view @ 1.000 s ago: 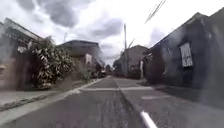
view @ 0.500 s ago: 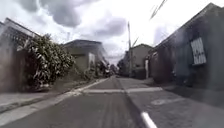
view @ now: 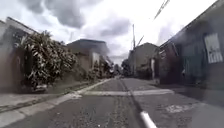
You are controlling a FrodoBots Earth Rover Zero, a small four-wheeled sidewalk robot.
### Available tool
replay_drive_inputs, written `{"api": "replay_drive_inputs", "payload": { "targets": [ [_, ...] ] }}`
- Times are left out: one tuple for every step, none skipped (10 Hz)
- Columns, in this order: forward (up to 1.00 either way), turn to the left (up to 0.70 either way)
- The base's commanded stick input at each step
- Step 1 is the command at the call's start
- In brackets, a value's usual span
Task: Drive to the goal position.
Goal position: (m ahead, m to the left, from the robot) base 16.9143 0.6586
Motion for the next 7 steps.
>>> {"api": "replay_drive_inputs", "payload": {
  "targets": [
    [0.85, 0.00],
    [0.85, 0.00],
    [0.85, 0.00],
    [0.85, 0.00],
    [0.85, -0.01],
    [0.85, -0.03],
    [0.85, -0.07]
  ]
}}
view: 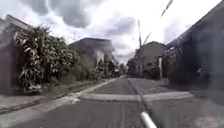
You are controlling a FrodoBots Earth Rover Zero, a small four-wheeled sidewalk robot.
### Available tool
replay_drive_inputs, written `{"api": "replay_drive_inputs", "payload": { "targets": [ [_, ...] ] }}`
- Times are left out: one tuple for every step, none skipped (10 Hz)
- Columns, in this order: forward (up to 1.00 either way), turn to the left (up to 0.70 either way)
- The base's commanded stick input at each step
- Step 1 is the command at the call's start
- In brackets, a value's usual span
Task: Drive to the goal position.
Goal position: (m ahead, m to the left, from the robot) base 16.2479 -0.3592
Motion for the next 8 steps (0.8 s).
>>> {"api": "replay_drive_inputs", "payload": {
  "targets": [
    [0.85, -0.34],
    [0.85, -0.34],
    [0.85, -0.33],
    [0.85, -0.31],
    [0.85, -0.17],
    [0.85, 0.00],
    [0.85, 0.00],
    [0.85, -0.02]
  ]
}}
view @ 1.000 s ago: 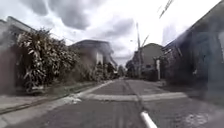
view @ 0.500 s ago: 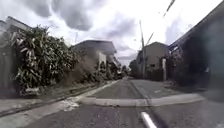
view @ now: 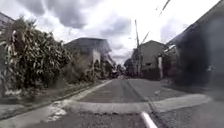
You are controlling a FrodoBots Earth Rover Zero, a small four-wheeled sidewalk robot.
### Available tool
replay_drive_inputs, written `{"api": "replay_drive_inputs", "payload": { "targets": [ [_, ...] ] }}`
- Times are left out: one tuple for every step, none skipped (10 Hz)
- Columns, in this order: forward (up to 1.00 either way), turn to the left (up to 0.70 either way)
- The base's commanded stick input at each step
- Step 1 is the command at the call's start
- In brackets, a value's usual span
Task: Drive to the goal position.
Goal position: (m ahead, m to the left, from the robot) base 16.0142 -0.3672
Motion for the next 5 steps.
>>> {"api": "replay_drive_inputs", "payload": {
  "targets": [
    [0.85, -0.10],
    [0.85, -0.26],
    [0.85, -0.30],
    [0.85, -0.31],
    [0.85, -0.32]
  ]
}}
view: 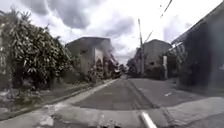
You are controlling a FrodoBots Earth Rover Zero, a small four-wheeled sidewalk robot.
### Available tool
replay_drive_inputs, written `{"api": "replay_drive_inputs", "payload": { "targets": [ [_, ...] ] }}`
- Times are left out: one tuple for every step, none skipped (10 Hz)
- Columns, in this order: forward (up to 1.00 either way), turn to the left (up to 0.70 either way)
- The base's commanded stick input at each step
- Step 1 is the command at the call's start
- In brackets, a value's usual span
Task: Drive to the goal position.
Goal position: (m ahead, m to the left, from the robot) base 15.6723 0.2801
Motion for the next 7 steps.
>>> {"api": "replay_drive_inputs", "payload": {
  "targets": [
    [0.85, -0.33],
    [0.85, -0.34],
    [0.85, -0.34],
    [0.85, -0.34],
    [0.85, -0.34],
    [0.85, -0.34],
    [0.85, -0.34]
  ]
}}
